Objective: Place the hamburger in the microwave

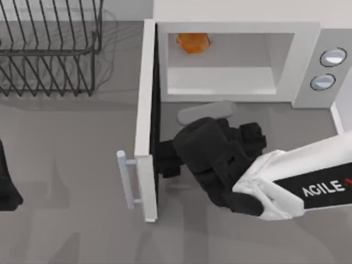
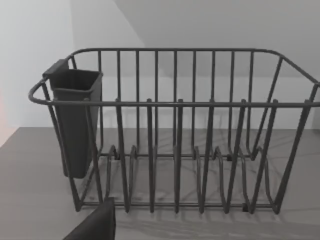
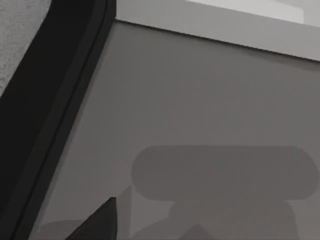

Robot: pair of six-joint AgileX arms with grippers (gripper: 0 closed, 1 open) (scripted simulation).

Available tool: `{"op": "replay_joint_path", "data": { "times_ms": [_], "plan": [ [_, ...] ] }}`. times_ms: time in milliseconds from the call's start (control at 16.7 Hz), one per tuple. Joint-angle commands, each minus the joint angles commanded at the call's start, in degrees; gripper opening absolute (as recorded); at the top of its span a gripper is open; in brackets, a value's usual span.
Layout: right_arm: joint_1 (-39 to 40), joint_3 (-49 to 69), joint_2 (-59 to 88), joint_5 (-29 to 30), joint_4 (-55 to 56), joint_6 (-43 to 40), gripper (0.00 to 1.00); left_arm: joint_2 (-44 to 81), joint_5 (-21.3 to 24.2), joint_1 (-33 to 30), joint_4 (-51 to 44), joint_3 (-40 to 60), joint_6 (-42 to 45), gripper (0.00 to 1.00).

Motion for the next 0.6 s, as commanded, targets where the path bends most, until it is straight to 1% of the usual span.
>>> {"op": "replay_joint_path", "data": {
  "times_ms": [600],
  "plan": [
    [0.44,2.85,-3.72,-1.60,-17.80,0.99,1.00,0.00,0.00,0.00,0.00,0.00,0.00,1.00]
  ]
}}
